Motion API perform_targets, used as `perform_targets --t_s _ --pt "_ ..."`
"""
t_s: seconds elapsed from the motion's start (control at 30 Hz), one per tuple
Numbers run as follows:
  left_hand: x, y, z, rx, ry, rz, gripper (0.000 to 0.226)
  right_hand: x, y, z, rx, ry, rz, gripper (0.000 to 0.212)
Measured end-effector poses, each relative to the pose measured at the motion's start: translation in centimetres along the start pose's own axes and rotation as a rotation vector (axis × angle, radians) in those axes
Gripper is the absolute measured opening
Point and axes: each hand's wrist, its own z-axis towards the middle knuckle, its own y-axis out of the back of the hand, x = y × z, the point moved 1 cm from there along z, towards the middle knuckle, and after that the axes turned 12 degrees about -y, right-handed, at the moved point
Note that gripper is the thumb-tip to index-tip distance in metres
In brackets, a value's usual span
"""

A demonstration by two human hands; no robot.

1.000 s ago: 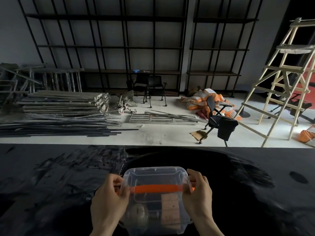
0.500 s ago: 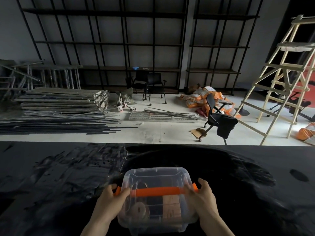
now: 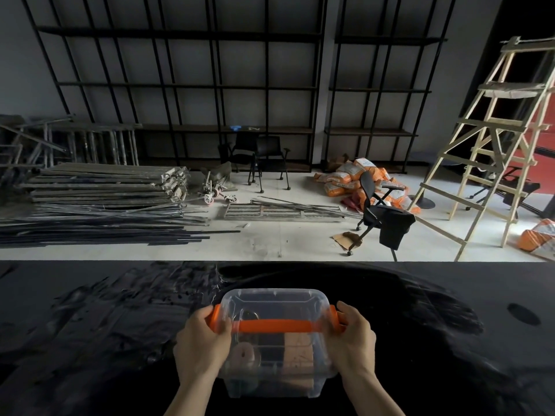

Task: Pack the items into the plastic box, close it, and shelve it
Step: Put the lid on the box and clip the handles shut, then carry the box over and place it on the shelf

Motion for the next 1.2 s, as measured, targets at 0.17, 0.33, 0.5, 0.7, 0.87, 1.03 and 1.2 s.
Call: perform_targets --t_s 0.17,0.33,0.5,0.7,0.87,1.03,1.2 --pt "0.6 -0.5 -0.2 -0.013 -0.087 0.061 0.015 -0.3 -0.4 0.0 -0.058 0.078 -0.054 0.017" --pt "0.9 -0.9 -0.1 -0.016 -0.089 0.101 0.020 0.1 -0.4 -0.1 -0.093 0.137 -0.145 0.019" --pt "0.3 -0.8 -0.2 -0.009 -0.091 0.152 0.026 0.2 -0.4 -0.5 -0.089 0.172 -0.190 0.015" --pt "1.8 -1.1 -0.3 0.188 0.153 -0.495 0.058 -1.0 -0.6 0.2 0.293 -0.177 0.133 0.077" --pt "1.2 -1.8 -0.4 0.232 0.202 -0.761 0.061 -2.3 -1.1 1.0 0.454 -0.244 0.269 0.090" --pt "-1.7 -3.6 0.0 0.268 0.139 -0.823 0.058 -2.2 1.6 2.7 0.360 -0.187 0.290 0.082" --pt "-7.4 -7.1 -1.1 0.313 0.063 -0.828 0.063 -2.6 7.6 4.6 0.244 -0.179 0.351 0.080"
